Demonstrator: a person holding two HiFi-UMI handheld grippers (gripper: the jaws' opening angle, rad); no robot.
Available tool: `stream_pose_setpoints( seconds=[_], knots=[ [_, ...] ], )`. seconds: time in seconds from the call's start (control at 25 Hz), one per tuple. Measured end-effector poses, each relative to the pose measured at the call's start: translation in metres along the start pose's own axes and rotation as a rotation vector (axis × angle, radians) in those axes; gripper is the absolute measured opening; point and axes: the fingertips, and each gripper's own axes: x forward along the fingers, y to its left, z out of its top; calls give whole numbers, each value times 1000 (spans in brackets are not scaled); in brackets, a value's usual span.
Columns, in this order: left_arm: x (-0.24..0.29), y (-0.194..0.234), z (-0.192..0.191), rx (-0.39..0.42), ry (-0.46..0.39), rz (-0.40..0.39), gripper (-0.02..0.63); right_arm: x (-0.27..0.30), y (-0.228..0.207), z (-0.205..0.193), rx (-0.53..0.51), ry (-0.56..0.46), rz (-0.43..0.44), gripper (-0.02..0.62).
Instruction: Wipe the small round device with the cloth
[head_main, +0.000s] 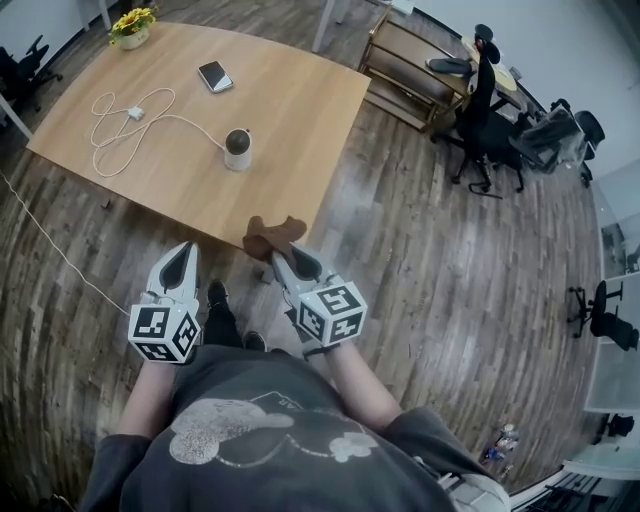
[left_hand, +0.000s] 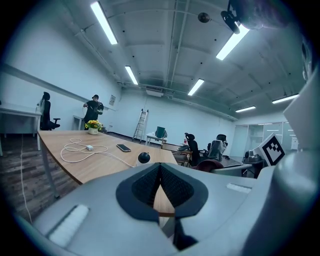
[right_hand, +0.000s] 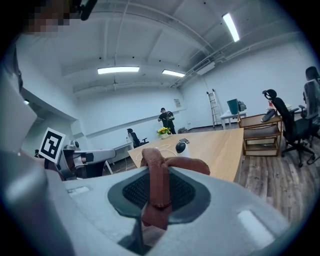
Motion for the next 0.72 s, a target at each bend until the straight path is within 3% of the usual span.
stream_pose_setpoints(
  seconds=[0.4, 0.72],
  knots=[
    [-4, -20, 3, 12, 3, -39, 18, -19, -10, -3, 39, -25, -54, 61],
    [6, -20, -4, -12, 26, -53, 19, -17, -25, -16, 59, 15, -109, 60]
  ],
)
